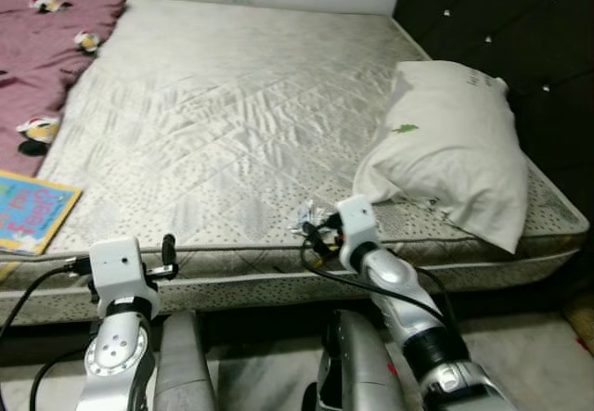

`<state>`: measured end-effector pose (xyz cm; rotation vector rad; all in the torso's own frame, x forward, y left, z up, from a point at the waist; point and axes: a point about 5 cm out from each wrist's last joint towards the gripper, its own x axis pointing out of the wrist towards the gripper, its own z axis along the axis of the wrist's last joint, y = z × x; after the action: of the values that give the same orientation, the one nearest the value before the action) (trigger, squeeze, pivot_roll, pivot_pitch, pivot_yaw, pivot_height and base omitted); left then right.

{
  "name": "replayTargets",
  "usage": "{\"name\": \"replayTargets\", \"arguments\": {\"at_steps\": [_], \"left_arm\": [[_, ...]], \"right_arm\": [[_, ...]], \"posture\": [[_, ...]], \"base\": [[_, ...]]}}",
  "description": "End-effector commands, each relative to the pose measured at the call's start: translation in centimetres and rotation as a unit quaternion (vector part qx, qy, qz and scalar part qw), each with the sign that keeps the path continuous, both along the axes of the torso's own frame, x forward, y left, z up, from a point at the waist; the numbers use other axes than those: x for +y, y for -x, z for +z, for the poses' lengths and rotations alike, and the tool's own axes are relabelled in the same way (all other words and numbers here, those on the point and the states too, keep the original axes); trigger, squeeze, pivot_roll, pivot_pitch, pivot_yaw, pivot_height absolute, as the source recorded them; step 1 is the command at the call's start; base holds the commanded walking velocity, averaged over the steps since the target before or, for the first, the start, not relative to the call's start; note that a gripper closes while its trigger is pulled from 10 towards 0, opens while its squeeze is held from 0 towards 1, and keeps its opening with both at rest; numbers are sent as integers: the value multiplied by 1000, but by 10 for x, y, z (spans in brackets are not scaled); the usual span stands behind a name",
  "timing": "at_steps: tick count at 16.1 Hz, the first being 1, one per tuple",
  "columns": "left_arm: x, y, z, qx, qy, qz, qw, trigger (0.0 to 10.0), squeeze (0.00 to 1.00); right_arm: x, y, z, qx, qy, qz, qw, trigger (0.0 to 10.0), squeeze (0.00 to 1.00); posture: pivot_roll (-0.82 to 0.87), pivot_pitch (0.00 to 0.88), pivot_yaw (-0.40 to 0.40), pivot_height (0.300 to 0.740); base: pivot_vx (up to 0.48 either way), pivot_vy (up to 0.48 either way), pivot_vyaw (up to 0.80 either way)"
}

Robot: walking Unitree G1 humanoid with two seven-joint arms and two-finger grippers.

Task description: Clean up the room

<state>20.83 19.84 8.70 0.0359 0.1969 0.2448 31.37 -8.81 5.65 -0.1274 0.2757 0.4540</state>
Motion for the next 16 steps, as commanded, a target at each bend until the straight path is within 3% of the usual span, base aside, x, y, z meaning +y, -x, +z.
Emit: {"name": "replayTargets", "arguments": {"at_steps": [1, 5, 8, 11, 16], "left_arm": [[-1, 5, 4, 3, -4, -3, 1000, 10000, 0], [1, 30, 7, 20, -7, 15, 1000, 10000, 0], [-6, 32, 9, 27, 7, 5, 1000, 10000, 0], [-17, 32, 18, 18, -10, -32, 999, 10000, 0], [-24, 36, 15, 40, 2, -55, 998, 10000, 0]], "right_arm": [[2, -4, 2, -7, 1, -1, 1000, 10000, 0], [13, -8, -1, -3, 0, -6, 1000, 10000, 0], [13, -14, 0, -10, 7, -23, 1000, 10000, 0], [5, -26, 8, -26, 19, -73, 997, 10000, 0], [-7, -37, 15, -27, 20, -116, 993, 10000, 0]], "posture": [[144, 71, -135, 551], [190, 111, -149, 551], [192, 123, -146, 551], [189, 156, -130, 551], [158, 193, -105, 526]], "base": [[0, 0, 500], [0, 0, 592], [0, 0, 0], [0, 0, 0], [0, 0, 0]]}}
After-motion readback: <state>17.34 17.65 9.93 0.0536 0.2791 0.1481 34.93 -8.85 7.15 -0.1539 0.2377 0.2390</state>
